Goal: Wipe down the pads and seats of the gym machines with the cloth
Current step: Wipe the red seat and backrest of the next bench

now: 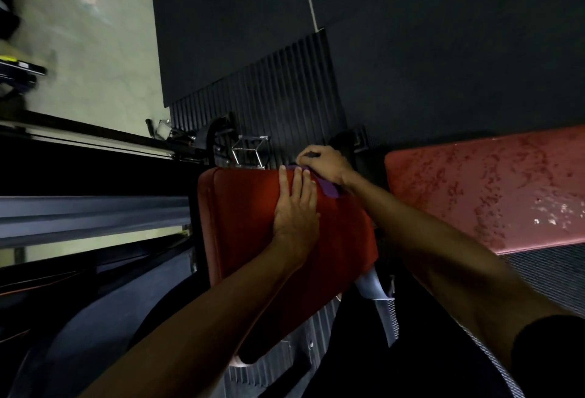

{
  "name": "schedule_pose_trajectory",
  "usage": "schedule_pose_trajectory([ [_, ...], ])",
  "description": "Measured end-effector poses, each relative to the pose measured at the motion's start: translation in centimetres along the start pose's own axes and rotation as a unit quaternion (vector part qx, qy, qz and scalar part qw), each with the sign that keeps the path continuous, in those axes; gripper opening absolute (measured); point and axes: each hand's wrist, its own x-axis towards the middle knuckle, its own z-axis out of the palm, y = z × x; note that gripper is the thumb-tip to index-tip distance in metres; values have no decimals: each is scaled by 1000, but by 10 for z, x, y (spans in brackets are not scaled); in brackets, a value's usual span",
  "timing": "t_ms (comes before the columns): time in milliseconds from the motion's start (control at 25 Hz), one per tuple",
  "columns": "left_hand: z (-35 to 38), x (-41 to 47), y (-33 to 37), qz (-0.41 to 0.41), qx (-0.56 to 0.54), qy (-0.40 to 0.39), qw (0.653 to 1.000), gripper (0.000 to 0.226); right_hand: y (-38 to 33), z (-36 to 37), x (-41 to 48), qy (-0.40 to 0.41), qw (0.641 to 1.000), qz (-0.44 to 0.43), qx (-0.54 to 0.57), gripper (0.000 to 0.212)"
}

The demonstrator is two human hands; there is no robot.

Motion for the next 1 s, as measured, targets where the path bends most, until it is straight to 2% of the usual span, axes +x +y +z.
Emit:
schedule_pose_trajectory([
  [120,-1,0,1,0,-5,-5,1000,70,26,11,-16,78,994,-38,73,21],
  [240,0,0,1,4,-4,-2,1000,69,66,10,-6,150,982,69,91,32],
  [360,0,-2,0,5,5,1,1000,69,70,12,2,157,964,161,142,41],
  [440,0,-1,1,5,0,-3,1000,68,59,21,-19,178,963,114,168,41],
  [560,-4,6,5,19,0,-15,1000,66,61,45,-78,213,956,-25,199,48],
  [640,-6,12,9,26,-4,-19,999,64,86,67,-108,225,957,-37,177,54],
  [720,-3,18,13,28,-5,-20,999,64,113,74,-104,244,951,22,187,55],
  [880,5,28,20,25,4,-14,1000,65,140,48,-47,223,918,217,247,62],
  [920,5,29,22,27,7,-13,1000,66,135,41,-37,218,914,230,254,62],
  [1000,5,32,25,30,11,-15,999,66,114,38,-37,221,920,180,268,59],
])
